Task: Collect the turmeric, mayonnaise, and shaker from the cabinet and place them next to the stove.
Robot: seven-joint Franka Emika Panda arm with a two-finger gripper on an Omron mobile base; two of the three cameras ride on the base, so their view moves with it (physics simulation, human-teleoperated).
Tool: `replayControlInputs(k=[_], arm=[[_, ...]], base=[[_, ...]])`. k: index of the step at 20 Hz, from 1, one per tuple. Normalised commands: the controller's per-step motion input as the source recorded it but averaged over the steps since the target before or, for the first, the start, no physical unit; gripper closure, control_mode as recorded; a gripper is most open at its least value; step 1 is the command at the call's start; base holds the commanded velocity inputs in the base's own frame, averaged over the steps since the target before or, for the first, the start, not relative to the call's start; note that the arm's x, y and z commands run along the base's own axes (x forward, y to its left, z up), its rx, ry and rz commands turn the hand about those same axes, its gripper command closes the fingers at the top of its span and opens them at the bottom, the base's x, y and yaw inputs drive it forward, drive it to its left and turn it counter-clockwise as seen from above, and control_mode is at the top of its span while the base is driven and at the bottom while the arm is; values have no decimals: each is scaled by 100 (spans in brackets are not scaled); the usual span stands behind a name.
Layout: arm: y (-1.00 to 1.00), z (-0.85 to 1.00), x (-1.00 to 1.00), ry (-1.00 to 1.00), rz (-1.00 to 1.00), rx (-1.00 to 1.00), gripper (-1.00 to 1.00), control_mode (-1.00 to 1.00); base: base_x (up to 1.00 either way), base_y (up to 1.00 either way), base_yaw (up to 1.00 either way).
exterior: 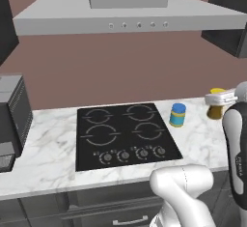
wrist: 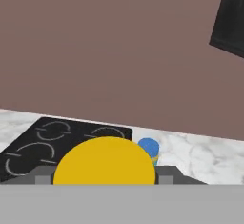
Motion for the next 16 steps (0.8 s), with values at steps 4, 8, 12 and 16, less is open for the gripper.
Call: replayControlInputs(k=[4, 8, 12, 16], arm=[[-39, -74, 23, 0, 18, 0, 100, -100], [-28, -87, 20, 3, 17, 0, 100, -100], [0, -63, 15, 3, 1, -1, 100, -100], [0, -52, 30, 0, 6, 0, 100, -100]], base=[[0, 0, 0], [0, 0, 0], [0, 0, 0], [0, 0, 0]])
